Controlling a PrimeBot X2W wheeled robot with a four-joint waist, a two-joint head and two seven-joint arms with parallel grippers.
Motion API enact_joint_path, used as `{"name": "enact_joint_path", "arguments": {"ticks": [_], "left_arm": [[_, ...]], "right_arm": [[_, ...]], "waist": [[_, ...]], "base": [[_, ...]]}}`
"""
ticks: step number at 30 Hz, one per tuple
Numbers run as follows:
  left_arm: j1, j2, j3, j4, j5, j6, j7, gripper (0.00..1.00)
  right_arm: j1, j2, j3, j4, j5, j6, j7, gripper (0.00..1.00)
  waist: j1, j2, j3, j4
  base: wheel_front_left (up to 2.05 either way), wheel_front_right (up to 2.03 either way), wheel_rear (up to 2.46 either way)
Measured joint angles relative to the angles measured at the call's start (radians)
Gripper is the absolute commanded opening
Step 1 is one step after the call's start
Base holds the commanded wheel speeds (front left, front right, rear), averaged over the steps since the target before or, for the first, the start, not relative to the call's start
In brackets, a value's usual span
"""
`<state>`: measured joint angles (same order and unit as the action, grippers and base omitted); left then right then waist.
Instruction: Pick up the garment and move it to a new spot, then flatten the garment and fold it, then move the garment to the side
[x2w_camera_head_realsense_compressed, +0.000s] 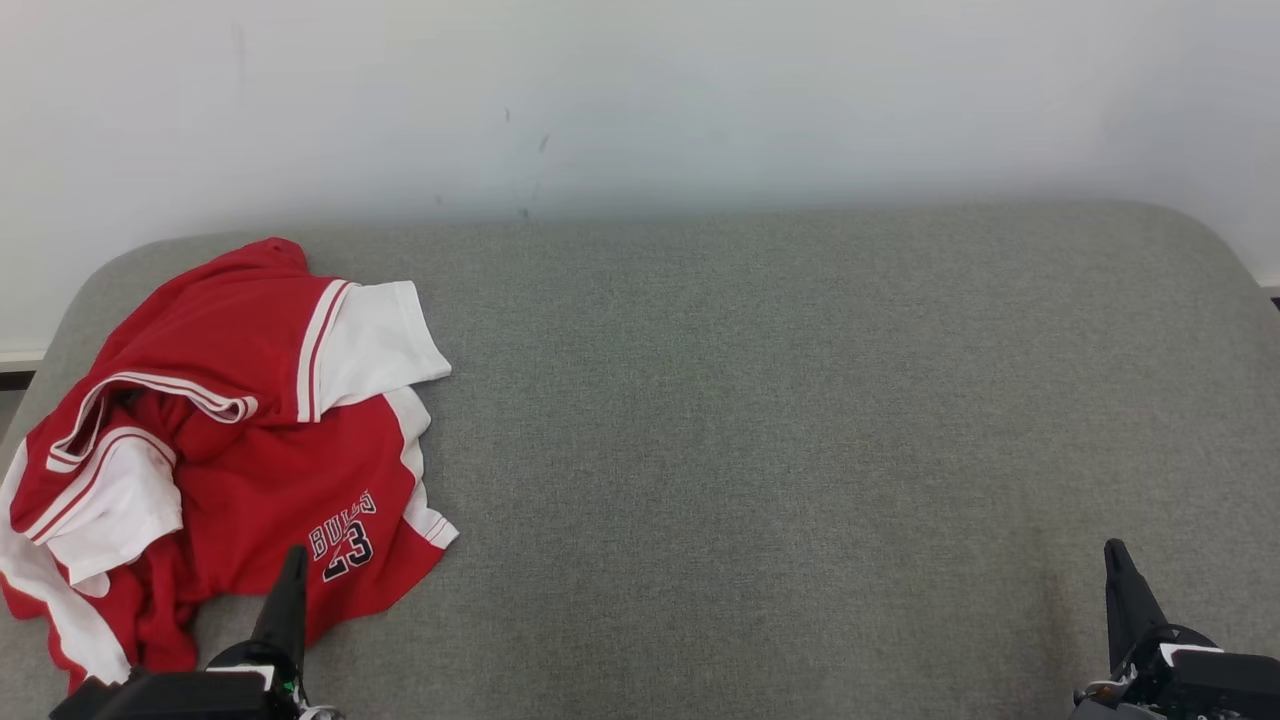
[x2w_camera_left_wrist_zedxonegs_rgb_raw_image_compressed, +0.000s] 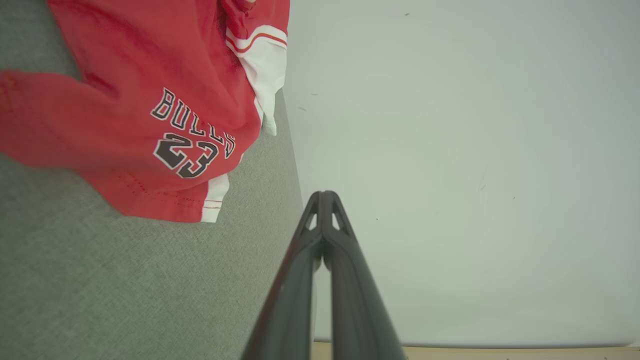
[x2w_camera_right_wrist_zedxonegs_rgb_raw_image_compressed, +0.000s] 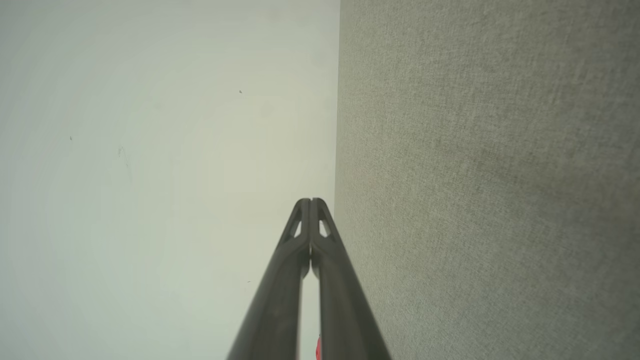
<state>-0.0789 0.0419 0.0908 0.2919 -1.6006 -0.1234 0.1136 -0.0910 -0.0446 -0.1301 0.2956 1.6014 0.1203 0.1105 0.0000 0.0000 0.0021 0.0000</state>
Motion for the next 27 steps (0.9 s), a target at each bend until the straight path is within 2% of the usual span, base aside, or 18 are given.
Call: {"name": "enact_joint_path", "arguments": {"ticks": [1,2,3,4,22,27], "left_arm": [[0.000,0.000,0.000,0.000,0.000,0.000,0.000,0.00],[0.004,-0.001,-0.001,0.006,0.000,0.000,0.000,1.00],[0.010,-0.004,-0.002,0.017,0.000,0.001,0.000,0.00],[0.020,-0.006,-0.003,0.027,0.000,0.002,0.000,1.00],[0.040,-0.009,-0.036,-0.004,0.002,0.003,-0.051,1.00],[0.039,-0.004,-0.049,-0.023,0.033,0.003,-0.071,1.00]], "right_arm": [[0.000,0.000,0.000,0.000,0.000,0.000,0.000,0.00],[0.002,0.001,0.001,0.006,0.000,0.000,0.000,1.00],[0.008,0.004,0.002,0.016,0.000,-0.002,0.000,0.00],[0.015,0.007,0.003,0.028,0.000,-0.002,0.000,1.00],[0.028,0.013,0.038,-0.005,0.000,-0.005,-0.038,1.00],[0.022,0.012,0.051,-0.032,-0.018,-0.005,-0.060,1.00]], "waist": [[0.0000,0.0000,0.000,0.000],[0.0000,0.0000,0.000,0.000],[0.0000,0.0000,0.000,0.000],[0.0000,0.0000,0.000,0.000],[0.0000,0.0000,0.000,-0.001],[0.0000,0.0000,0.000,-0.001]], "base": [[0.00,0.00,0.00],[0.00,0.00,0.00],[0.00,0.00,0.00],[0.00,0.00,0.00],[0.00,0.00,0.00],[0.00,0.00,0.00]]}}
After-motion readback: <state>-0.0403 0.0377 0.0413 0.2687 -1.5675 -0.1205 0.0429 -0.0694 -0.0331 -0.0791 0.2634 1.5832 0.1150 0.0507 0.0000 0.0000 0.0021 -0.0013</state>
